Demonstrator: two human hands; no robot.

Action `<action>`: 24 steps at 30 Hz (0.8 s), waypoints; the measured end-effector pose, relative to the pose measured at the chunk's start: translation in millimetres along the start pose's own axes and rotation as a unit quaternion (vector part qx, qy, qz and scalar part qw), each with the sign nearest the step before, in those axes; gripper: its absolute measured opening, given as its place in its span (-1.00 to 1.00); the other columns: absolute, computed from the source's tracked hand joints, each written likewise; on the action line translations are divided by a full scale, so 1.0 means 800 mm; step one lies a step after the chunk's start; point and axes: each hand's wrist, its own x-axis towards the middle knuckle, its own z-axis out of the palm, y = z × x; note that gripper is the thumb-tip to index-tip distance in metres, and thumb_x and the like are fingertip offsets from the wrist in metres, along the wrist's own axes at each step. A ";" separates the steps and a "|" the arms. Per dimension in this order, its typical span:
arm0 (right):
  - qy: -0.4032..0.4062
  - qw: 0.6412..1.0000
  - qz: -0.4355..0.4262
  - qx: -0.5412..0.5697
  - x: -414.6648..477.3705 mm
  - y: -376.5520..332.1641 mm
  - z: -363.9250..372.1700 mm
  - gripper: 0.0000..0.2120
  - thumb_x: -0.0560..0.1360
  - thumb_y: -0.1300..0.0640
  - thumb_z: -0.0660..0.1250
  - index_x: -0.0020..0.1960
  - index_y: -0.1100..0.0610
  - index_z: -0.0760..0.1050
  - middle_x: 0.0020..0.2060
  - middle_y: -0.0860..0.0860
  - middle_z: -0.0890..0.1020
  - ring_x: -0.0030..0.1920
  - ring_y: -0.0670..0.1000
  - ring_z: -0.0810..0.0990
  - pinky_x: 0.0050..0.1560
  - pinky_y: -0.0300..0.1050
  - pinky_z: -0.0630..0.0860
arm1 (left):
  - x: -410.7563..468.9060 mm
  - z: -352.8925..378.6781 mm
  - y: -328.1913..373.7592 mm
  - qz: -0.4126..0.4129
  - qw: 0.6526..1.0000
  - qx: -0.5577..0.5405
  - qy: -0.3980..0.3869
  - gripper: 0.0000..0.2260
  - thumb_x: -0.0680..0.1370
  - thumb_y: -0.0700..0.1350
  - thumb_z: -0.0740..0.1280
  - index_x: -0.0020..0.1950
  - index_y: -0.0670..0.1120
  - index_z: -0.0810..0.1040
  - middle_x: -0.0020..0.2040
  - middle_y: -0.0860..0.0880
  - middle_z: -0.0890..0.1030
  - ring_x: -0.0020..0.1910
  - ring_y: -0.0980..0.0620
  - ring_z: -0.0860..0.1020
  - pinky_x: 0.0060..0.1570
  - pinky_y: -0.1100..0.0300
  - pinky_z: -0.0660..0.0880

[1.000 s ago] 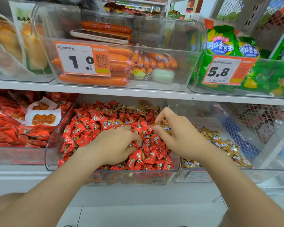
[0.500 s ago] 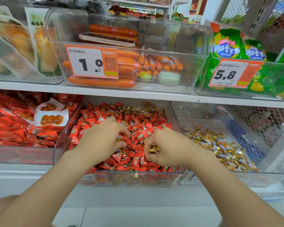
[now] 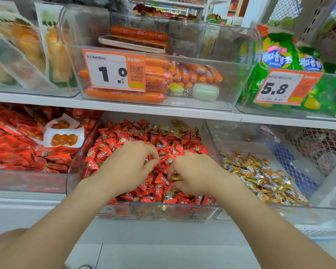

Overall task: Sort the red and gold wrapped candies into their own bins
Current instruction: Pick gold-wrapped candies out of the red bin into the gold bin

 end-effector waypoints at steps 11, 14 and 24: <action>0.208 0.946 0.087 0.232 -0.062 0.030 -0.046 -0.93 0.52 -0.04 0.39 -0.14 -0.14 0.60 -0.32 -0.16 0.67 -0.37 -0.08 0.60 -0.17 -0.08 0.61 | -0.015 -0.003 0.025 -0.004 0.995 -0.096 -0.018 -0.85 0.59 0.19 0.40 -0.08 0.17 0.67 -0.17 0.14 0.65 -0.17 0.23 0.53 -0.08 0.20 0.39; 0.241 0.876 0.208 0.362 -0.094 0.079 -0.051 -0.90 0.50 0.04 0.42 -0.18 0.01 0.65 -0.41 -0.13 0.64 -0.45 -0.09 0.52 -0.34 -0.15 0.47 | -0.018 -0.007 0.051 -0.085 0.951 -0.294 -0.050 -0.89 0.59 0.07 0.45 -0.08 0.09 0.71 -0.31 0.06 0.59 -0.39 0.06 0.44 -0.29 0.20 0.46; 0.173 0.772 0.335 0.511 -0.177 0.222 0.031 -0.56 0.68 -0.12 0.26 0.54 -0.12 0.36 0.35 -0.06 0.55 0.19 0.03 0.61 0.10 0.05 0.59 | 0.035 0.059 0.242 -0.120 0.875 -0.431 -0.186 -0.96 0.56 -0.14 0.47 -0.02 -0.09 0.69 -0.30 -0.07 0.48 -0.41 0.01 0.42 -0.45 0.23 0.37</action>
